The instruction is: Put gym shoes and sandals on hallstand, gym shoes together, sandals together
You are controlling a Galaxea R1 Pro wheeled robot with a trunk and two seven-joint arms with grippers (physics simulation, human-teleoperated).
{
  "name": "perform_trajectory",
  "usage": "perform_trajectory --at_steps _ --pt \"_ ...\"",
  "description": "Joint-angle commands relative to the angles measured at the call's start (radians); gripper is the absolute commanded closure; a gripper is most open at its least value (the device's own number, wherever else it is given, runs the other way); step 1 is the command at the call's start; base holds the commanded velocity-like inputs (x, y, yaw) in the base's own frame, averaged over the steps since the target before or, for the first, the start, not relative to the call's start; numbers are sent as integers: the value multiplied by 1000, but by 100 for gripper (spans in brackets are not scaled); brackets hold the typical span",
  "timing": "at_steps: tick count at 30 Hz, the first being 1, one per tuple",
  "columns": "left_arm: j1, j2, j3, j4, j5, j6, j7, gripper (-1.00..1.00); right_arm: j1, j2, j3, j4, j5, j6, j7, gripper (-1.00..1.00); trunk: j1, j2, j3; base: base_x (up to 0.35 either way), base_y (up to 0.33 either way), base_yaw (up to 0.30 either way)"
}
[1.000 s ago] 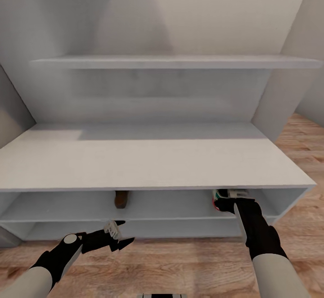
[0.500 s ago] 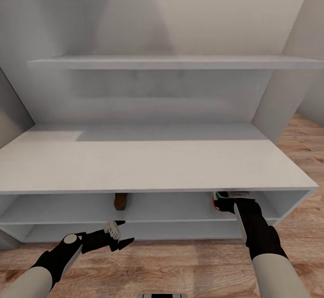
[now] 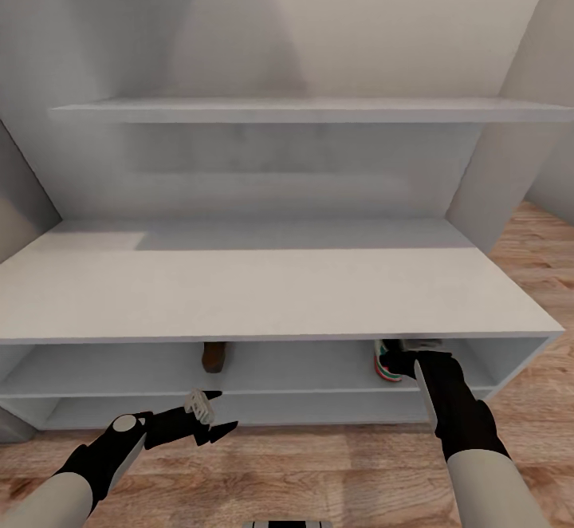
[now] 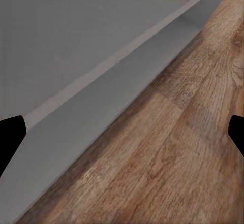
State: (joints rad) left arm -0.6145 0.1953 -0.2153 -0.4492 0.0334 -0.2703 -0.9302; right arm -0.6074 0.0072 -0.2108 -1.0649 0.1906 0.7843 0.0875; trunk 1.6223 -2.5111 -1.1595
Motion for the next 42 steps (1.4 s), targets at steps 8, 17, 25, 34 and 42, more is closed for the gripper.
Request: perform_trajectory --at_steps 8,17,25,34,42 --pt "-1 1 -6 1 3 -4 1 -100 0 1 -2 -1 10 4 9 -100 0 0 -1 0 0 0" --pt "-1 1 -6 1 3 -4 1 -100 0 0 -3 -1 10 4 9 -100 0 0 -1 -220 0 0" --pt "-1 1 -6 1 3 -4 1 -100 -1 0 -3 -1 10 4 9 -100 0 0 -1 -337 0 0" --pt "-1 1 -6 1 3 -4 1 -100 0 0 -3 -2 11 4 9 -100 0 0 -1 -339 0 0" --pt "-1 1 -6 1 3 -4 1 -100 0 0 -1 -3 13 -1 8 -100 0 0 -1 -298 0 0"
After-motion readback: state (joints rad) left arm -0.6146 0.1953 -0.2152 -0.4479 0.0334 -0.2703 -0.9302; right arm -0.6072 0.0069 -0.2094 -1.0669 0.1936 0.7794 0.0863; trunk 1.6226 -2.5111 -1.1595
